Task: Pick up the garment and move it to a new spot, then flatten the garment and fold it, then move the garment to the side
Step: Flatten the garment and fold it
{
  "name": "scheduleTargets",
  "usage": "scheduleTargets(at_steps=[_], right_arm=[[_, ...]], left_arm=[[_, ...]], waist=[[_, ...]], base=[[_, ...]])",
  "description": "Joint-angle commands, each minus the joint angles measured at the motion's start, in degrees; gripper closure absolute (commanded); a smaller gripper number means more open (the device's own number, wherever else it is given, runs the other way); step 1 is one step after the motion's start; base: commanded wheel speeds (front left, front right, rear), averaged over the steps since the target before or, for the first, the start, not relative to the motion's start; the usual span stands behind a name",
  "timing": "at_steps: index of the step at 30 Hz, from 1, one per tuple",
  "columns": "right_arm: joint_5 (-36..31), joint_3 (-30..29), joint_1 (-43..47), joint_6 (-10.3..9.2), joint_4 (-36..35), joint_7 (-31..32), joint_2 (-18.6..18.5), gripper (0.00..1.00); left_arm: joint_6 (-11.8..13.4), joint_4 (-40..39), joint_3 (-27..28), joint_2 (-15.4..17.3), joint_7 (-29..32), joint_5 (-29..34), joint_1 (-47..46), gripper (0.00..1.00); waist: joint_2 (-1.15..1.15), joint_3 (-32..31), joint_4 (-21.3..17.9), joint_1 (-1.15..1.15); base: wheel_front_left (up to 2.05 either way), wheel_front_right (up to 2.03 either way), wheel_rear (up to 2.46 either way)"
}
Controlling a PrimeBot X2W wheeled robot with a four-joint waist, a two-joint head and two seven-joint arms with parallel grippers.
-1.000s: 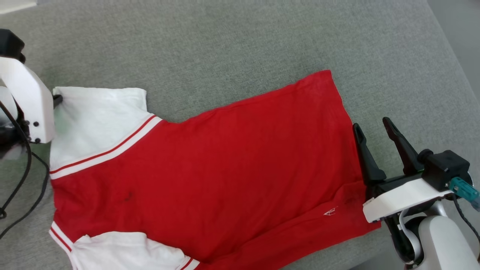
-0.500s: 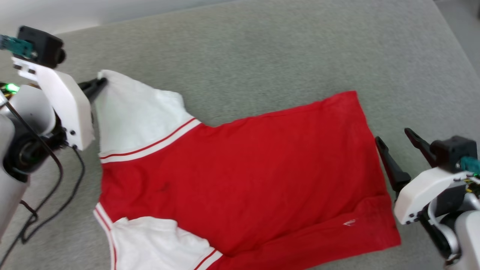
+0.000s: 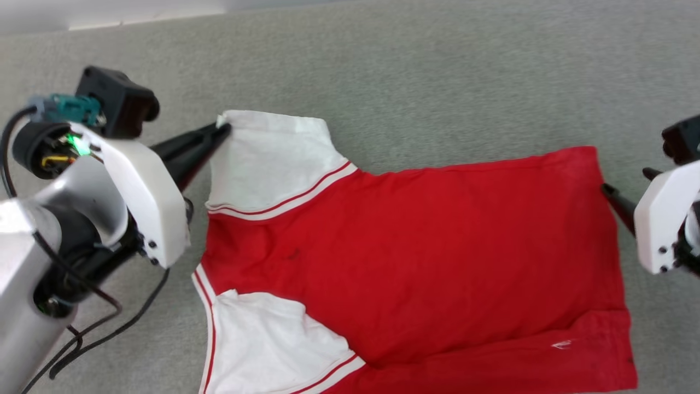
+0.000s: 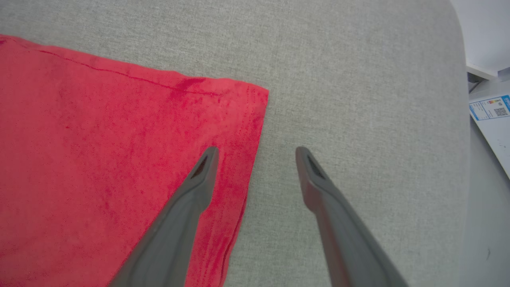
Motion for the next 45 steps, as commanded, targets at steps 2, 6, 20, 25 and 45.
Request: scheduleTargets(at_steps=[2,6,20,25,45], right_arm=[[0.5,0.0,-2.7,-0.03,2.0,2.1,-0.9,0.00],[-0.2,0.7,-6.1,-0.02,6.4,4.8,-1.9,0.00],[0.2,6.7,-7.0,0.07,18.0,4.9,-0.9,0.00],[0.8,7.2,-7.3,0.06,19.9,2.6,-0.3,1.00],[5.5,-0.4,4.3,-0.02,10.3,-8.8,-1.7,1.00]], left_arm=[[0.6,-2.2,0.1,0.4,-0.6,0.1,1.3,1.00],[1.1,-5.4,-0.2,0.3,-1.5,1.2,1.9,1.00],[0.8,-9.1,-1.7,-1.5,-3.6,2.5,2.9,1.00],[0.5,-7.3,-1.5,-1.4,-4.8,2.2,3.8,1.00],[4.6,-5.0,-0.1,1.4,-12.0,-1.9,19.2,1.00]], waist=[[0.00,1.5,1.8,0.00],[0.00,2.9,4.0,0.00],[0.00,5.3,8.4,0.00],[0.00,4.4,8.2,0.00],[0.00,-10.0,5.7,0.00]], base=[[0.00,0.00,0.00],[0.00,0.00,0.00],[0.00,0.00,0.00],[0.00,0.00,0.00],[0.00,0.00,0.00]])
